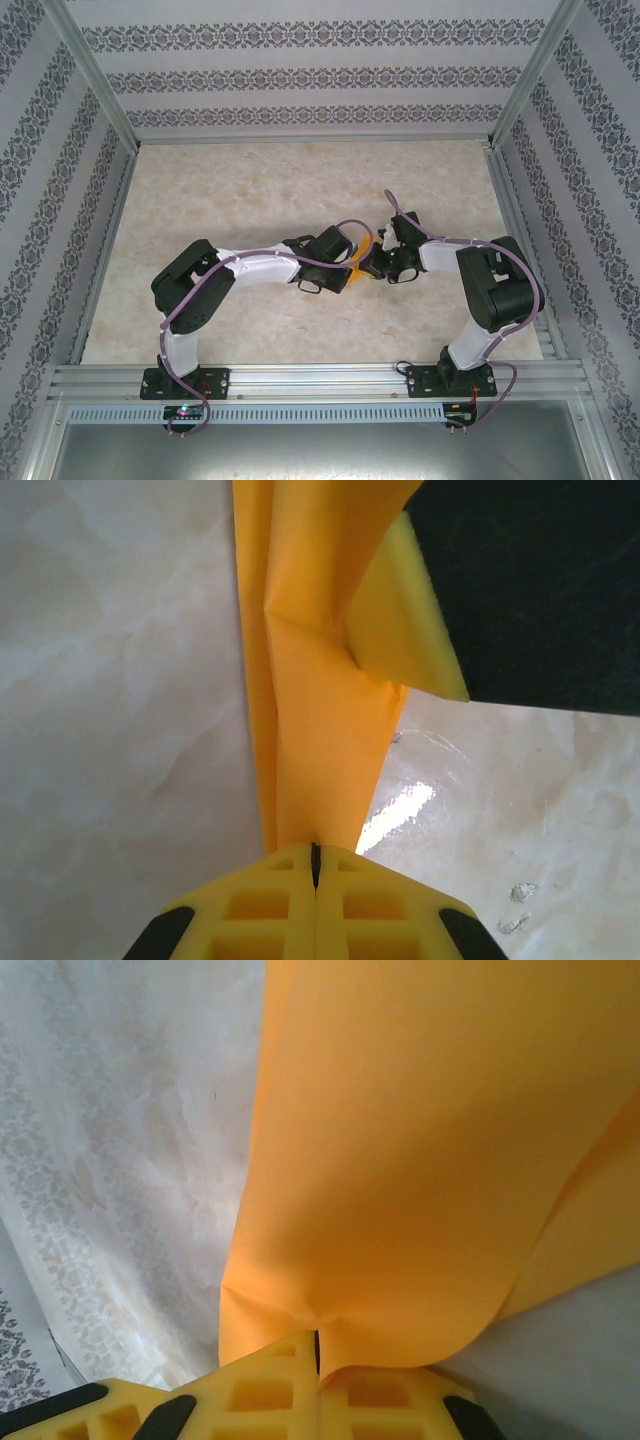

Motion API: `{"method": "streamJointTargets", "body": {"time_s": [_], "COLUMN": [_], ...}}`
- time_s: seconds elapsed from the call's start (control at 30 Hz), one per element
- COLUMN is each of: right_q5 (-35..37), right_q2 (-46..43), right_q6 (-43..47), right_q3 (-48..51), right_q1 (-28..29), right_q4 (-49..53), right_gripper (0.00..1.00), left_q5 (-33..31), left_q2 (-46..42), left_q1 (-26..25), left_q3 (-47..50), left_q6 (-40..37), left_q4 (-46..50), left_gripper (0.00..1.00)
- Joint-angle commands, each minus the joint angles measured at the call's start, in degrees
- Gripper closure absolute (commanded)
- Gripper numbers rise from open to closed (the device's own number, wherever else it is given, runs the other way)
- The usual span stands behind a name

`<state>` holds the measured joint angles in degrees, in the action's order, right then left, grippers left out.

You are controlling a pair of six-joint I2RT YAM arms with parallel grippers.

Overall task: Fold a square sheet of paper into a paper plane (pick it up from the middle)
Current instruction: Fold the wing for the fifth time at the center of the table.

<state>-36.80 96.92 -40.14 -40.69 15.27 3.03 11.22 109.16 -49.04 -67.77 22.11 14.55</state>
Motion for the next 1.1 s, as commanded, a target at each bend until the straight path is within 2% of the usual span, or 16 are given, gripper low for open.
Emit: {"method": "streamJointTargets", "body": {"time_s": [0.0, 0.37, 0.83, 0.97, 1.07], "right_q5": [4.5, 3.9, 2.6, 3.0, 3.2], "right_q2": [2.0, 2.5, -1.8, -4.5, -6.9], "right_q6": [0.0, -0.6, -2.4, -1.8, -0.7], "right_q3": [2.0, 2.7, 2.3, 1.5, 0.8], "right_q1": [-0.9, -1.4, -1.3, -1.5, -1.9], "right_q4": [2.9, 1.7, 1.9, 4.7, 7.6], "right_gripper": [1.0, 1.0, 1.0, 0.92, 0.79], "left_q5": [1.9, 2.1, -3.7, -4.3, -4.4], "left_q2": [0.9, 2.9, 6.7, 7.1, 7.4], "left_q1": [0.4, 0.4, 0.4, 0.4, 0.4], "left_q3": [-1.2, -1.3, -0.2, 1.1, 1.8], "left_q6": [0.9, 0.5, -2.2, -2.6, -2.7], "left_q4": [-1.5, -0.9, 3.1, 3.0, 2.8], "left_gripper": [0.95, 0.95, 0.96, 0.96, 0.96]}}
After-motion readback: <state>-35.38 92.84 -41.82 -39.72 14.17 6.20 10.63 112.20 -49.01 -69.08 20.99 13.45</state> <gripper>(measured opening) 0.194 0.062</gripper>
